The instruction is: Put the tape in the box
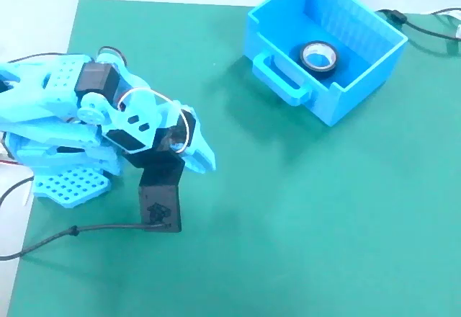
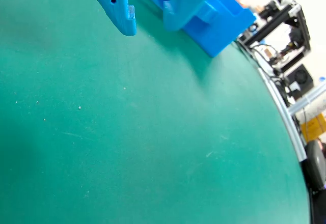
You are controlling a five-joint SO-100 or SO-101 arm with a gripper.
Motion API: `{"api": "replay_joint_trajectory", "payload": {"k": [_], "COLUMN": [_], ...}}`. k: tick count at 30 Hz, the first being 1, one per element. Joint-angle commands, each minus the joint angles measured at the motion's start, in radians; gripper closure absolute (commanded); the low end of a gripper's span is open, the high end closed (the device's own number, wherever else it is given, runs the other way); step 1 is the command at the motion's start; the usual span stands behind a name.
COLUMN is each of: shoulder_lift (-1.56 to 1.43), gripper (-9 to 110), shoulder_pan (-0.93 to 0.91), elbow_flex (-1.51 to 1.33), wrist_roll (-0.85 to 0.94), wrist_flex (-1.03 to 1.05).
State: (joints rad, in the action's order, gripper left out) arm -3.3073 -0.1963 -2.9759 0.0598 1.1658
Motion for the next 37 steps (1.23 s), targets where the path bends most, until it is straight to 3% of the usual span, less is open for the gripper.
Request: {"api": "replay_joint_trajectory", "payload": {"k": [1,37], "shoulder_lift": [-0.012,-0.012], "gripper": [100,101], "shoulder_pan": [-0.029,-0.055], "elbow_flex": [-0.011,-0.021], "wrist_roll": [-0.032,-0.067], "wrist_flex": [-0.018,-0.032]}}
